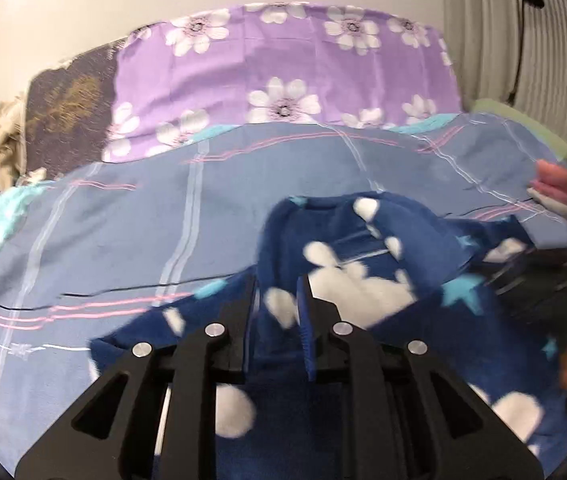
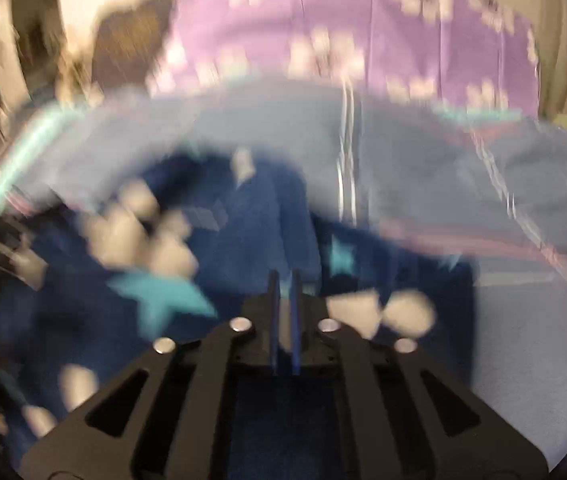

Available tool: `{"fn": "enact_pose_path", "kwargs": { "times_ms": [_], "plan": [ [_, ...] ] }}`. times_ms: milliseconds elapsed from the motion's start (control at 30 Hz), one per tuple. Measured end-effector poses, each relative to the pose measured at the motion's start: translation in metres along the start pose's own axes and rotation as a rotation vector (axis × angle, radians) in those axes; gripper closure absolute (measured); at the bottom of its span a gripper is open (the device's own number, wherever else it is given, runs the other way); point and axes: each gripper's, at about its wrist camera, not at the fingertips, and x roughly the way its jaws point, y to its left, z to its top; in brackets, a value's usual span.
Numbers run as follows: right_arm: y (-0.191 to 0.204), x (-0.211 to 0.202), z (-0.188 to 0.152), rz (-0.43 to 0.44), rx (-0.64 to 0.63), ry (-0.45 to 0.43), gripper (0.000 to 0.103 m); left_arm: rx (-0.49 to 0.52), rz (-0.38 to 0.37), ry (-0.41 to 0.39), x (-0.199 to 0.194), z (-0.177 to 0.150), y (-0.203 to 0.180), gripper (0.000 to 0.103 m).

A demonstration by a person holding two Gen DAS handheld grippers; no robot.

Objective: Fold small clothes

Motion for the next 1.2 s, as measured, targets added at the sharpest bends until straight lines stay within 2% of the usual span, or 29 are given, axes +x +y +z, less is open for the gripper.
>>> {"fn": "enact_pose_path", "kwargs": {
  "times_ms": [33,67,100,200,300,333,400,500,633,767,800,833,967,1067,1200],
  "plan": [
    [0.006,-0.002,-0.004,-0.026,-0.053,-0.020,0.095,0.050,0.016,0.104,0.023,-0.009,-0.007,0.066],
    [0.015,-0.005,-0.003,-0.070,-0.085,-0.026,0.095,0.082,0.028,0.188,0.044,-0.020,-0.013,0.063],
    [0.020,-0.006,-0.005,-0.095,-0.101,-0.026,0.094,0.077,0.035,0.165,0.050,-0.024,-0.013,0.062],
    [0.027,-0.008,-0.008,-0.131,-0.125,-0.035,0.094,0.060,0.059,0.178,0.047,-0.018,-0.009,0.054],
    [0.013,-0.038,-0.016,-0.126,-0.077,-0.032,0.094,0.068,0.101,0.132,0.019,-0.018,-0.007,0.048],
    [0.009,-0.055,-0.023,-0.100,-0.053,-0.044,0.094,0.062,0.095,0.122,0.000,-0.020,-0.005,0.046],
    [-0.004,-0.105,-0.045,0.022,-0.026,-0.060,0.091,0.065,0.010,0.071,-0.054,-0.033,-0.005,0.040],
    [-0.015,-0.168,-0.099,0.192,0.023,-0.041,0.083,0.115,-0.024,-0.005,-0.128,-0.073,-0.011,0.025],
    [-0.003,-0.218,-0.195,0.415,0.103,0.080,0.081,0.146,-0.057,0.009,-0.193,-0.144,-0.017,0.024],
    [0.027,-0.252,-0.265,0.601,0.123,0.143,0.077,0.133,-0.002,0.028,-0.225,-0.208,-0.015,0.024],
    [0.030,-0.257,-0.274,0.631,0.131,0.159,0.069,0.121,0.013,0.037,-0.230,-0.218,-0.013,0.024],
    [0.034,-0.260,-0.280,0.652,0.136,0.176,0.066,0.101,0.024,0.050,-0.236,-0.230,-0.010,0.024],
    [0.048,-0.276,-0.300,0.693,0.129,0.191,0.064,0.044,0.041,0.053,-0.260,-0.258,-0.001,0.024],
    [0.057,-0.279,-0.303,0.728,0.129,0.200,0.056,-0.015,0.023,0.057,-0.273,-0.272,0.007,0.018],
    [0.067,-0.273,-0.301,0.719,0.102,0.210,0.051,-0.046,0.034,0.096,-0.276,-0.292,0.009,0.017]
  ]
}}
